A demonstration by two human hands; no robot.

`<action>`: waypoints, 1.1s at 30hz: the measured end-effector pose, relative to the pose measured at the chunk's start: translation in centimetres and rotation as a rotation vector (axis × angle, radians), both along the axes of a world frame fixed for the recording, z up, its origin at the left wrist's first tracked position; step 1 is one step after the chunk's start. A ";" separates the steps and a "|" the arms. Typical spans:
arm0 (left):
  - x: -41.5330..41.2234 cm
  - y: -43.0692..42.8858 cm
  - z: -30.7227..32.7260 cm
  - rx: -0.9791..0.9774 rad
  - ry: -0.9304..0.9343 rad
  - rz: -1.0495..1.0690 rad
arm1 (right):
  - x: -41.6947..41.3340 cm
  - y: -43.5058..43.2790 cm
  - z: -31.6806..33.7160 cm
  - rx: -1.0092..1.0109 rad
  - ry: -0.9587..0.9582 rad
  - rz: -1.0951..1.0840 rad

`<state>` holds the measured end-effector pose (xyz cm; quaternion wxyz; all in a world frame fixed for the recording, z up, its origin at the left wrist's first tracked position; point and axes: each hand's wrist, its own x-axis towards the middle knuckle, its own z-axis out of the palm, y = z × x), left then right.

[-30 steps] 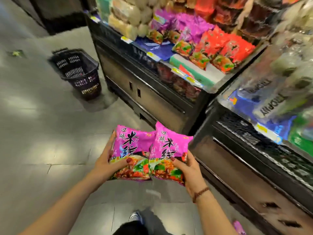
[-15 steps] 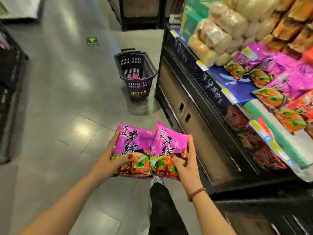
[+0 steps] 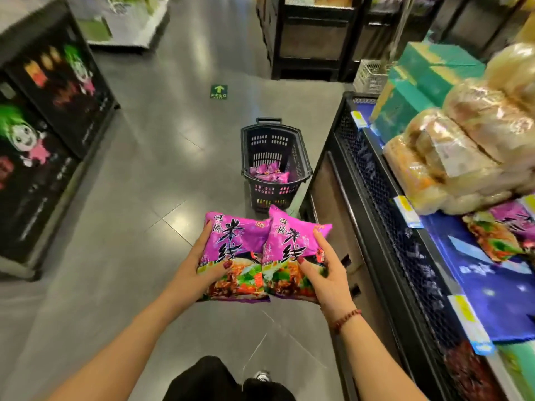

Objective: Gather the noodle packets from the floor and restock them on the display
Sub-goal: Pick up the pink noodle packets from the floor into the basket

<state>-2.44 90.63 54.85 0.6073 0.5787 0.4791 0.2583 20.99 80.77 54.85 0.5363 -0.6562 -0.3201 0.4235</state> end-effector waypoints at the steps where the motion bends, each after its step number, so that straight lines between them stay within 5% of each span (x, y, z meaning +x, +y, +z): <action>1: 0.5 1.4 -0.1 -0.011 -0.009 0.012 | 0.7 1.4 -0.1 -0.006 0.013 0.007; 18: 8.9 35.2 -2.8 -0.124 -0.109 0.024 | 9.6 33.9 -2.0 -0.035 -0.005 -0.033; 33: 20.3 56.4 -6.4 -0.240 -0.116 0.137 | 23.0 57.3 -5.9 -0.172 0.091 0.068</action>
